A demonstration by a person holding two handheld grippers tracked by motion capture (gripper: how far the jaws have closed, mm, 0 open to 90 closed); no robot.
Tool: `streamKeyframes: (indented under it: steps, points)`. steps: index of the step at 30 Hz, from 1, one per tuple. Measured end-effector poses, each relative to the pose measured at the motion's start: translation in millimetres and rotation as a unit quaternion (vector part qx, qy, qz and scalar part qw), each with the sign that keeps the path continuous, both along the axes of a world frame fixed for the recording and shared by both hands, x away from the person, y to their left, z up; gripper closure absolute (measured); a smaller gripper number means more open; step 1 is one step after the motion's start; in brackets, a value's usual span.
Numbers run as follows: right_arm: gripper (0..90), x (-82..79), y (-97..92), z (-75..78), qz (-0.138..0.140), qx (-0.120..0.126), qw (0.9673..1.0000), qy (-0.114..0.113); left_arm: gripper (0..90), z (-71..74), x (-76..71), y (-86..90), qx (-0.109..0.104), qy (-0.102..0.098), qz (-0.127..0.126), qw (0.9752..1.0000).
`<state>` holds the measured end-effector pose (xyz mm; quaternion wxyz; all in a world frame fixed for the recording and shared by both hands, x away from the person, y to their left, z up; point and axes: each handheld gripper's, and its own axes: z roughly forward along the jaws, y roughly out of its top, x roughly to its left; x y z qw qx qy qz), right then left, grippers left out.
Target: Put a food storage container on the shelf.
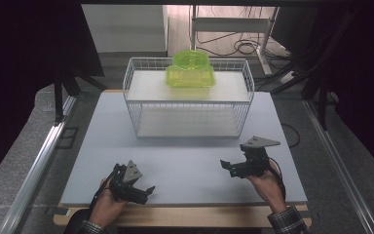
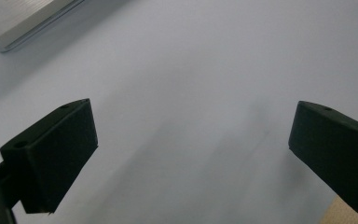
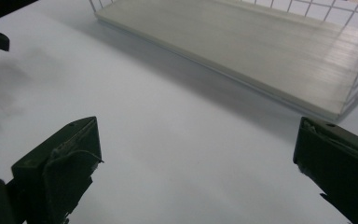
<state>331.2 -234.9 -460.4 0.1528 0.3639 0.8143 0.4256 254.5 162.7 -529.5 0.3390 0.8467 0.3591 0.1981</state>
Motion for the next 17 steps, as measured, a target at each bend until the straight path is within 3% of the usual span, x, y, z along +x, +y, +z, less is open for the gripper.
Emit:
streamKeyframes:
  steps: [5, 9, 13, 17]
  points:
    - [0.9, -7.0, -5.3, -14.4, -0.009, -0.004, 0.9999, 0.006, 0.9, -0.1, -0.2, 0.0, 0.005, -0.003, -0.002, 1.0]
    - [0.9, -11.4, -7.2, -28.0, -0.006, -0.013, 0.9995, 0.027, 0.8, -0.6, -0.3, -0.3, 0.013, -0.006, -0.004, 0.9999]
    - [0.9, -12.8, -6.2, -40.9, -0.003, -0.038, 0.9983, 0.044, 0.8, -1.3, -0.3, -0.8, 0.017, -0.004, -0.006, 0.9998]
    - [0.7, -12.4, -3.2, -45.0, -0.005, -0.066, 0.9971, 0.039, 0.6, -1.5, 0.3, -1.1, 0.017, -0.005, -0.007, 0.9998]
